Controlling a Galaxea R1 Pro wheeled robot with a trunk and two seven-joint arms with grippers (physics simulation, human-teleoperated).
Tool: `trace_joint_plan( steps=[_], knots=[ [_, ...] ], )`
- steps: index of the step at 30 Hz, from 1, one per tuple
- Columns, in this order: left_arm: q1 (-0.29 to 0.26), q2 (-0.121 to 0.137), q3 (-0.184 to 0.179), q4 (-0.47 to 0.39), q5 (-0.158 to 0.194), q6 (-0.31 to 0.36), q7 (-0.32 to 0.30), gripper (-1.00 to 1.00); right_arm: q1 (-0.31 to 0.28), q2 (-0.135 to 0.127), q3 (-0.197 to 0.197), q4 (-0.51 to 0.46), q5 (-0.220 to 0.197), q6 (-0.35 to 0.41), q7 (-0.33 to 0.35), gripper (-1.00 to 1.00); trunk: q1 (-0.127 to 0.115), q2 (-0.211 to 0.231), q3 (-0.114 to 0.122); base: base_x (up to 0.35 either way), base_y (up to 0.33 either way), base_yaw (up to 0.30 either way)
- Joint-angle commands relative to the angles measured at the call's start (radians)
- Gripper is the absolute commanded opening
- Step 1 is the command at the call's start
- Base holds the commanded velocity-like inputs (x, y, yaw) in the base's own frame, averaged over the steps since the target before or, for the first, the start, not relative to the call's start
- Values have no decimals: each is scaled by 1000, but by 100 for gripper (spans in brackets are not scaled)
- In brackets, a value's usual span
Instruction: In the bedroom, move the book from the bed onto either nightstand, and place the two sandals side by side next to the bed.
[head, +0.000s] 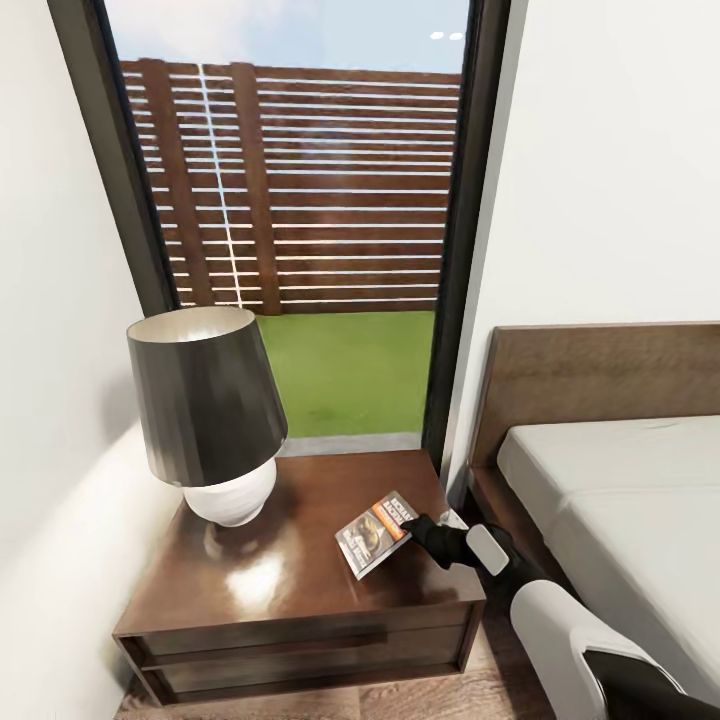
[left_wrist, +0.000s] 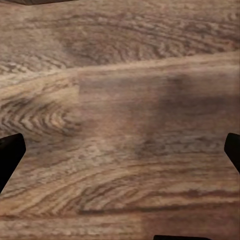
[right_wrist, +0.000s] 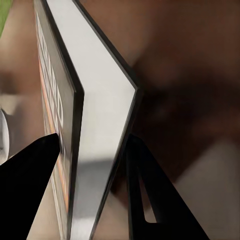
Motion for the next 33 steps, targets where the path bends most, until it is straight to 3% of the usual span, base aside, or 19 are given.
trace_joint_plan(
  steps=[1, 33],
  knots=[
    [0, 1, -7, 0, 11, -2, -3, 100, -1, 1, -8, -1, 3, 6, 2, -100, 0, 0, -1, 0, 0, 0],
    [0, 0, -7, -2, 11, -2, -3, 100, -1, -1, -8, -2, 2, 6, 2, -100, 4, -7, -4, 0, 0, 0]
  ],
)
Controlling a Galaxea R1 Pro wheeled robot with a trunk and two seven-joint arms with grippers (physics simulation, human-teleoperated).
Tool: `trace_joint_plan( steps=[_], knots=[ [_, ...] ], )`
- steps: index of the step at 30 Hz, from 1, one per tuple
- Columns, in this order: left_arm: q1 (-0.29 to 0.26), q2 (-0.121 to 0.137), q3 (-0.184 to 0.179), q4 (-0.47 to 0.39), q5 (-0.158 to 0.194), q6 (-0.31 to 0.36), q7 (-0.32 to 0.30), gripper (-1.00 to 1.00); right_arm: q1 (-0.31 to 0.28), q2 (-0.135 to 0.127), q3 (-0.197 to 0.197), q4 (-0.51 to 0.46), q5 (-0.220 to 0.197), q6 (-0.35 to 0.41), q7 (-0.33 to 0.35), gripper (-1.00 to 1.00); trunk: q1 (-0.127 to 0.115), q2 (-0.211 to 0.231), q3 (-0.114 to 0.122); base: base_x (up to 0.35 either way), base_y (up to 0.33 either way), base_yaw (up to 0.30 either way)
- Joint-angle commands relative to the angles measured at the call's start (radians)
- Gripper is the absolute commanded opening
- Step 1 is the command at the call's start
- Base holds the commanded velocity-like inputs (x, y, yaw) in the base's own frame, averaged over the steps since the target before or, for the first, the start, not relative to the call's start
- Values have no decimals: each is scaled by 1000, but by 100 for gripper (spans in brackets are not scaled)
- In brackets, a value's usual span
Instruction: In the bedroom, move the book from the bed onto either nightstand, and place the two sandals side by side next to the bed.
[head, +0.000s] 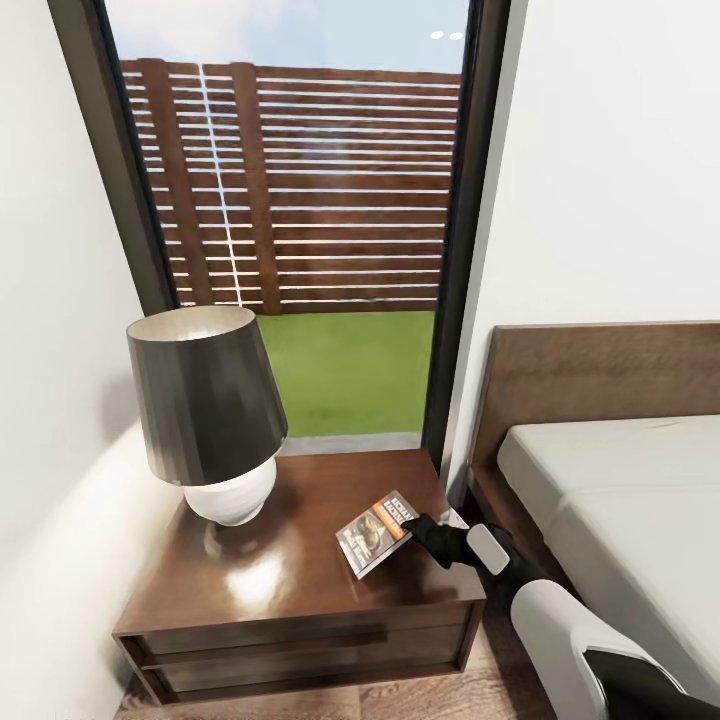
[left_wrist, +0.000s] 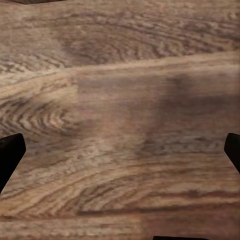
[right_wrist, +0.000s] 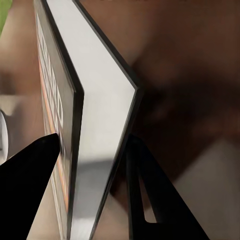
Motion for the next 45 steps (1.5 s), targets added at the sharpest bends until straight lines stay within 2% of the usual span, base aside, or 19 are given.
trace_joint_plan(
  steps=[1, 4, 24, 25, 45],
  knots=[
    [0, 1, -7, 0, 11, -2, -3, 100, 0, 1, -8, -1, 3, 6, 2, -100, 0, 0, -1, 0, 0, 0],
    [0, 1, -7, 0, 11, -2, -3, 100, 0, 1, -8, -1, 3, 6, 2, -100, 11, -21, -10, 0, 0, 0],
    [0, 2, -7, 0, 11, -2, -3, 100, 0, 1, -8, -1, 3, 5, 2, -100, 11, -21, -10, 0, 0, 0],
    [0, 2, -7, 0, 11, -2, -3, 100, 0, 1, -8, -1, 3, 5, 2, 100, 11, -21, -10, 0, 0, 0],
    [0, -1, -7, 0, 11, -2, -3, 100, 0, 1, -8, 0, 5, 5, 2, 100, 11, -21, -10, 0, 0, 0]
  ],
)
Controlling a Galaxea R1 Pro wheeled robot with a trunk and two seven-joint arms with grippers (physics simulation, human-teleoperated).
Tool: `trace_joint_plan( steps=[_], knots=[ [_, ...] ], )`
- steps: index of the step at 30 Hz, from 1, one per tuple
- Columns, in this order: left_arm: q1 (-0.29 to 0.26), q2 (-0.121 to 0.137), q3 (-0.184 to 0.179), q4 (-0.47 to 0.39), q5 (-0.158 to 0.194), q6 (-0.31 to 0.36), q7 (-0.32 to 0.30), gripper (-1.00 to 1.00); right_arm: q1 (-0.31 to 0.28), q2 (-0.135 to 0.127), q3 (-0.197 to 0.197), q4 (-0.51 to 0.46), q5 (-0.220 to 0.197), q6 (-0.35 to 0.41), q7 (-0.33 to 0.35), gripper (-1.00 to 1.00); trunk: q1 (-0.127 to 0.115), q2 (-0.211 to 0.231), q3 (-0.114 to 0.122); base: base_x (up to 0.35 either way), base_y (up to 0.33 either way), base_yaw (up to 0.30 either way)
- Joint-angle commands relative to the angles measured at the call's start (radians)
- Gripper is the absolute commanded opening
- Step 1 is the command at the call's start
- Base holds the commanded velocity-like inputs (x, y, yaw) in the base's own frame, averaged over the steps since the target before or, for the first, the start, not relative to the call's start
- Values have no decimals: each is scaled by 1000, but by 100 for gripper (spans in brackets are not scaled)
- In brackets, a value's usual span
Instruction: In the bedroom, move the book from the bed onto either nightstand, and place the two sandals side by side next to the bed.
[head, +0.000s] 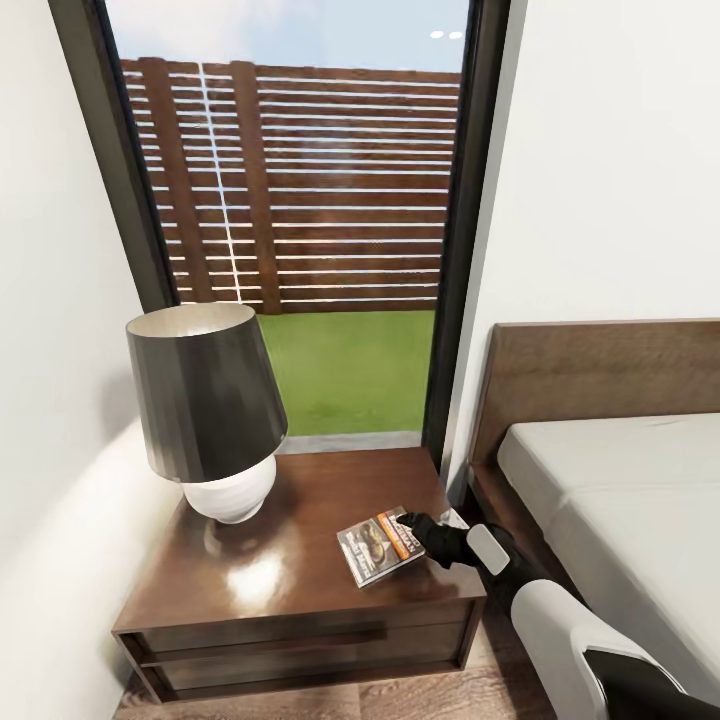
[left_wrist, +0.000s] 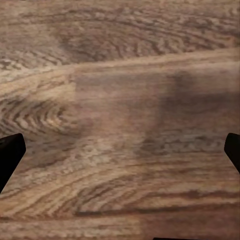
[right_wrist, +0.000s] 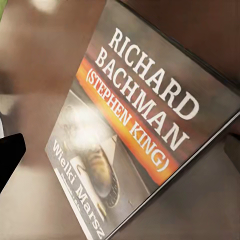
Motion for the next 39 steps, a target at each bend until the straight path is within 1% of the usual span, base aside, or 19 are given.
trace_joint_plan(
  steps=[1, 3, 30, 39],
  knots=[
    [0, 0, -7, 0, 11, -2, -3, 100, 0, 1, -7, -1, 3, 5, 2, 100, 0, 0, -1, 0, 0, 0],
    [0, 0, -7, 0, 11, -2, -3, 100, 0, 1, -7, -1, 3, 6, 2, 100, 0, 0, -1, 0, 0, 0],
    [0, -1, -7, 0, 9, -2, -3, 100, 0, 0, -7, -2, 3, 3, 2, 100, -104, 189, 84, 0, 0, 0],
    [0, 0, -8, 1, 9, -1, -3, 100, 1, 0, -7, -6, 3, -15, 8, 100, -138, 252, 112, 0, 0, 0]
  ],
)
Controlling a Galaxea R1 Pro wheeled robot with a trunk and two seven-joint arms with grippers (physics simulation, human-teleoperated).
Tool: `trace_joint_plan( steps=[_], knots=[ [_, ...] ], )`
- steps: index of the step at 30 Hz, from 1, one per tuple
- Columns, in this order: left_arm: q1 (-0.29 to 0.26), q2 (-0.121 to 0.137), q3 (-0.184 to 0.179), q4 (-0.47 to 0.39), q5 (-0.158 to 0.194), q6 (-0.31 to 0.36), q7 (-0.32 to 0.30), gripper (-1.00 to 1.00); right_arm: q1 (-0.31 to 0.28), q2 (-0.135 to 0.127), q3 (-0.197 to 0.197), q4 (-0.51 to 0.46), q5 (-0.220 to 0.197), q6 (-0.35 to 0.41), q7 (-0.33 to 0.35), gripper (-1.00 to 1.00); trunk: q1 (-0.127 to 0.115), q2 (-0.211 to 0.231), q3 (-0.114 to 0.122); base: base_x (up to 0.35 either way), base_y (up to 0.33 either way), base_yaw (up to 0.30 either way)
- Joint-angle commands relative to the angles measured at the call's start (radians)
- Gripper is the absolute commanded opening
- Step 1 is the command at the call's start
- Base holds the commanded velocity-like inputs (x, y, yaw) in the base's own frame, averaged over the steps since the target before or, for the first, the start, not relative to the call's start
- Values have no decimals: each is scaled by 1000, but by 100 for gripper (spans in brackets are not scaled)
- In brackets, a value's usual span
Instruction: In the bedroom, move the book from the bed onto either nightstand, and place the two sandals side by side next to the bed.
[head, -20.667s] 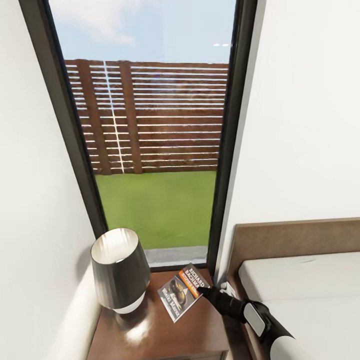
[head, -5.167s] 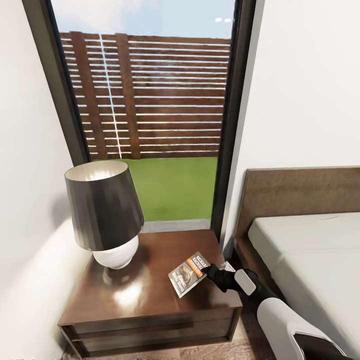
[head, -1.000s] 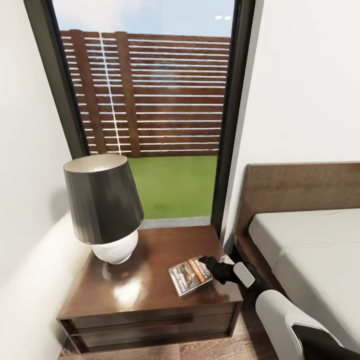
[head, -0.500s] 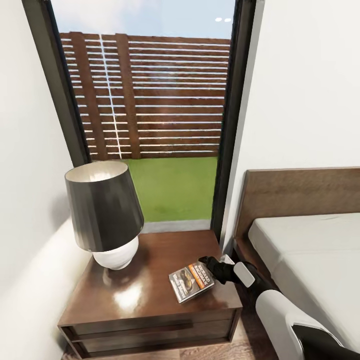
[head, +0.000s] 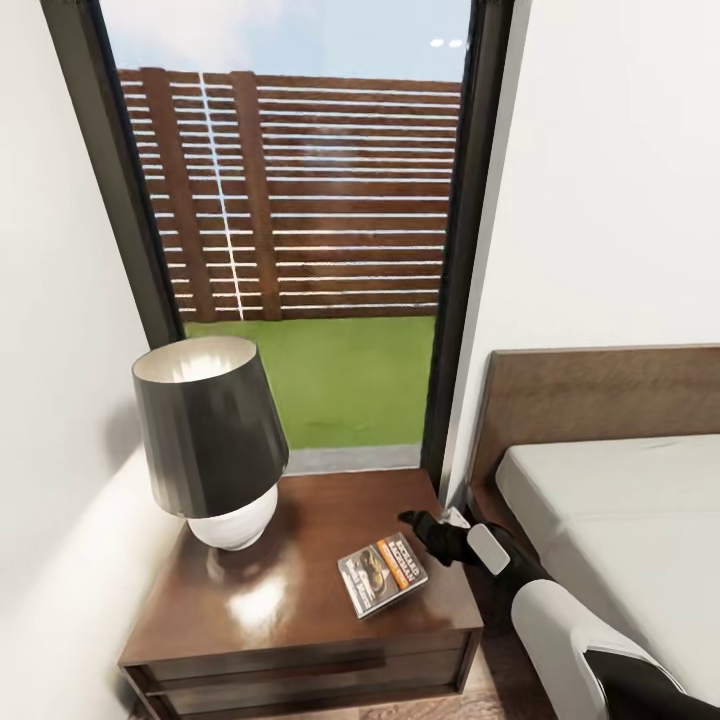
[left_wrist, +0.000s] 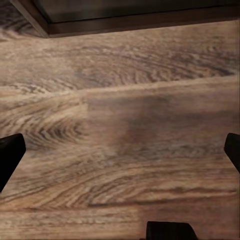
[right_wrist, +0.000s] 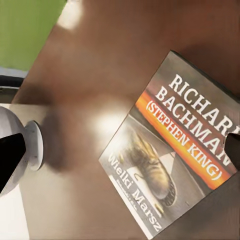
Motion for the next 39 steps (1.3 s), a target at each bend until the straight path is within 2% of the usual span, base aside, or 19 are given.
trace_joint_plan(
  steps=[1, 10, 39],
  knots=[
    [0, 0, -7, 0, 10, -2, -3, 100, 0, 1, -6, -1, 3, -2, 4, 100, -4, 7, 2, 0, 0, 0],
    [0, 2, -7, 1, 10, -2, -3, 100, 0, 5, 6, -1, 4, -41, 11, 100, -39, 70, 30, 0, 0, 0],
    [0, 2, -7, 2, 10, -2, -3, 100, 2, 7, 8, -4, 14, -58, 11, 100, -150, 273, 121, 0, 0, 0]
  ],
)
